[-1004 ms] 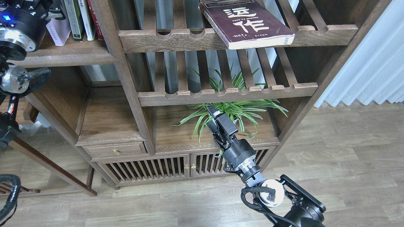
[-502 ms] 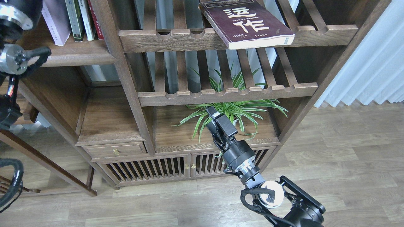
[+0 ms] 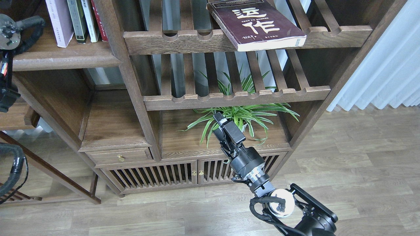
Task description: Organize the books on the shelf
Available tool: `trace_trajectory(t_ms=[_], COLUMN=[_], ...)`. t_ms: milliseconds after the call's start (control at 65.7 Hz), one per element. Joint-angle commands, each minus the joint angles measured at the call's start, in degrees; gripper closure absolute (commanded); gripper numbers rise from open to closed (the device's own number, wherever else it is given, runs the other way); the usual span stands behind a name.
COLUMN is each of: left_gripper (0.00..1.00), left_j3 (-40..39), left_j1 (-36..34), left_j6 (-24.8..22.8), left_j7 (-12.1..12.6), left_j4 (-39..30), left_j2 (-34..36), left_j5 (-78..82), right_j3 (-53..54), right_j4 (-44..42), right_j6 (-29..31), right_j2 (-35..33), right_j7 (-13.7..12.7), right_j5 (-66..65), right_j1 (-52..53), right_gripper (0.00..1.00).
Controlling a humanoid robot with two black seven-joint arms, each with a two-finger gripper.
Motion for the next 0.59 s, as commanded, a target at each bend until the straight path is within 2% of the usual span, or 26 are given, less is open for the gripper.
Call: trace_trajectory(t_ms=[0, 91, 152, 380, 441, 578], left_gripper=[0.65, 0.63, 0.61, 0.57, 0.53, 0.50], left_j3=[-0.9, -0.9, -1.2, -5.8, -6.2, -7.5], left_j1=[2.2, 3.9, 4.2, 5.5, 6.9, 10.4], left_j6=[-0.6, -0.9, -0.9, -1.7, -3.0, -6.7], left_j7=[-3.3, -8.8, -11.0, -12.1, -13.0, -13.1], left_j4=[-3.1, -4.4, -5.4, -9.8, -11.1, -14.2], left_j2=[-0.1, 0.0, 0.4, -0.8, -1.3, -1.4], left_j5=[-6.3, -10.2, -11.5, -17.9, -22.8, -32.6], right_j3=[0.8, 1.9, 2.4, 5.4, 6.3, 6.7], right_j4=[3.0, 4.9, 6.7, 12.9, 13.9, 15.1], right_j6=[1.2, 2.7, 3.9, 4.6, 4.5, 4.1], right_j2=[0.0, 0.0, 0.0, 0.0, 0.0, 0.0], right_j7=[0.2, 0.2, 0.2, 0.2, 0.2, 0.2], right_j5=[0.6, 1.5, 1.9, 3.0, 3.0, 3.0], right_j1=[0.0, -0.3, -0.3, -0.3, -0.3, -0.2], right_gripper=[0.02, 0.02, 0.02, 0.02, 0.02, 0.02])
